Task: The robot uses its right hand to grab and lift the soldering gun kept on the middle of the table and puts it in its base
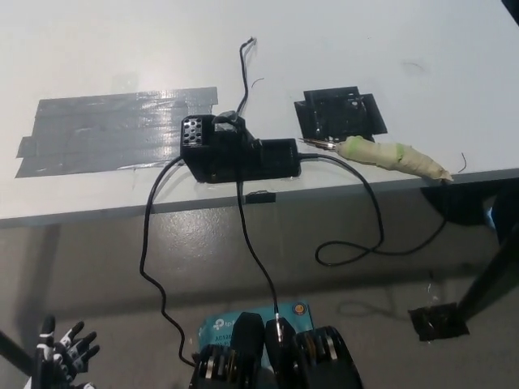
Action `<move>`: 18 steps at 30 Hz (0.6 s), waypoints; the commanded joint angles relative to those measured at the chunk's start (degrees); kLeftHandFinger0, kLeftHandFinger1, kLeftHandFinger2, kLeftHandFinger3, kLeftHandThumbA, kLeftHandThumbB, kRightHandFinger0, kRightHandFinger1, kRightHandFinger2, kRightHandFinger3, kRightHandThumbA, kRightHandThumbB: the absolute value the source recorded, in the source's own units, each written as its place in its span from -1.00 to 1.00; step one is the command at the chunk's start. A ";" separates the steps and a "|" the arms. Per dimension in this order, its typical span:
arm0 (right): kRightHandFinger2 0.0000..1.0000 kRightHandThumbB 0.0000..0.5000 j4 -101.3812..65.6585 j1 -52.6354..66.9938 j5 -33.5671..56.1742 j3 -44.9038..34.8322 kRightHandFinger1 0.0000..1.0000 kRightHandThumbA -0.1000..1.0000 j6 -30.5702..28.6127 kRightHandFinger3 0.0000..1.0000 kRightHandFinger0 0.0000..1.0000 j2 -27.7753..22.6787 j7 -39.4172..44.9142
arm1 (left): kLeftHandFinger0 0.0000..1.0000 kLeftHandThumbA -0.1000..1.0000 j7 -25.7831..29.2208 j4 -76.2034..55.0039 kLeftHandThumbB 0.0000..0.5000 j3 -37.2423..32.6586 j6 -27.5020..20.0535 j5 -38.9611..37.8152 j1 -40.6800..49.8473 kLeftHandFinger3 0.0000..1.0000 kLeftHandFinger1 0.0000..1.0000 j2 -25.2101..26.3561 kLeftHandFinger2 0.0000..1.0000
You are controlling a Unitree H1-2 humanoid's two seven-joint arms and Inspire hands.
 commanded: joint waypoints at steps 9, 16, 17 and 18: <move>1.00 0.21 -14.07 -32.59 -14.80 3.95 1.00 -0.06 3.40 1.00 1.00 -0.79 -4.93 | 1.00 1.00 -1.26 -1.70 0.95 0.06 0.51 -0.95 -1.13 1.00 1.00 1.26 1.00; 1.00 0.16 -6.19 -50.42 -25.95 12.78 1.00 -0.44 4.36 1.00 1.00 3.17 -6.73 | 1.00 1.00 -1.00 -2.30 0.79 0.37 1.56 -1.35 -2.51 1.00 1.00 1.19 1.00; 1.00 0.20 -5.13 -51.79 -26.35 13.58 1.00 -0.46 4.43 1.00 1.00 3.56 -6.51 | 1.00 1.00 -1.18 -2.23 0.74 0.25 1.28 -1.20 -2.47 1.00 1.00 1.30 1.00; 1.00 0.23 -4.35 -52.80 -26.59 14.18 1.00 -0.47 4.46 1.00 1.00 3.84 -6.35 | 1.00 1.00 -1.31 -2.17 0.74 0.15 1.07 -1.10 -2.44 1.00 1.00 1.39 1.00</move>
